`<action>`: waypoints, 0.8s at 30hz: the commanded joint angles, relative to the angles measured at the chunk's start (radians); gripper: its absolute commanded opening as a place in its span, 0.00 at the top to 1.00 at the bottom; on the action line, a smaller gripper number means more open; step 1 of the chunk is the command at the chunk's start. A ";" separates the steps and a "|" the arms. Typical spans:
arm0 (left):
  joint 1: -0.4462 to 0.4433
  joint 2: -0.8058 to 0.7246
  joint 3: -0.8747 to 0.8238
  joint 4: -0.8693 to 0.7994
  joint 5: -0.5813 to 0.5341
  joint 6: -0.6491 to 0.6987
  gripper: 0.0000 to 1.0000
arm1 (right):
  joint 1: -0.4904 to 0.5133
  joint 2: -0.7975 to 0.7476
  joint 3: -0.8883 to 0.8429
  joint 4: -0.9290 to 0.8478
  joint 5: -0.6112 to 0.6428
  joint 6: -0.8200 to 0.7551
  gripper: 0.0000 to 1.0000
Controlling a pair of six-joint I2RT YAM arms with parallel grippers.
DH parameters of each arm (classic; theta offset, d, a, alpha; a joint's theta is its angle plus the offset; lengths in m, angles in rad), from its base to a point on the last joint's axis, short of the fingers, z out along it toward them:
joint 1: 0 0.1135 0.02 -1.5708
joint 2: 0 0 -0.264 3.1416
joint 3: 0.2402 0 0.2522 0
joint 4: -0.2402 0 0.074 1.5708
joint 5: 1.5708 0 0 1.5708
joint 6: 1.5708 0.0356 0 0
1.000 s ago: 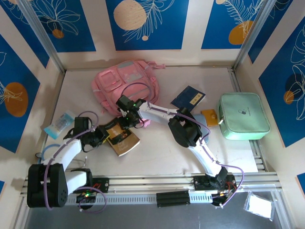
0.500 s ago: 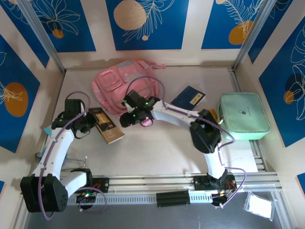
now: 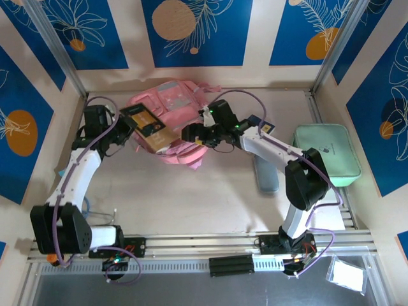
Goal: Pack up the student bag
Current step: Pass the book.
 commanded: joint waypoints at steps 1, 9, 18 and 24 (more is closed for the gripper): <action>-0.050 0.063 0.081 0.323 0.057 -0.188 1.00 | -0.039 -0.053 -0.054 0.168 -0.134 0.204 0.17; -0.161 0.265 0.270 0.506 0.012 -0.305 1.00 | -0.139 -0.100 -0.211 0.472 -0.173 0.522 0.12; -0.241 0.426 0.323 0.558 -0.036 -0.344 1.00 | -0.183 -0.193 -0.324 0.594 -0.104 0.575 0.10; -0.246 0.470 0.194 0.554 -0.080 -0.325 1.00 | -0.186 -0.169 -0.357 0.597 -0.089 0.586 0.10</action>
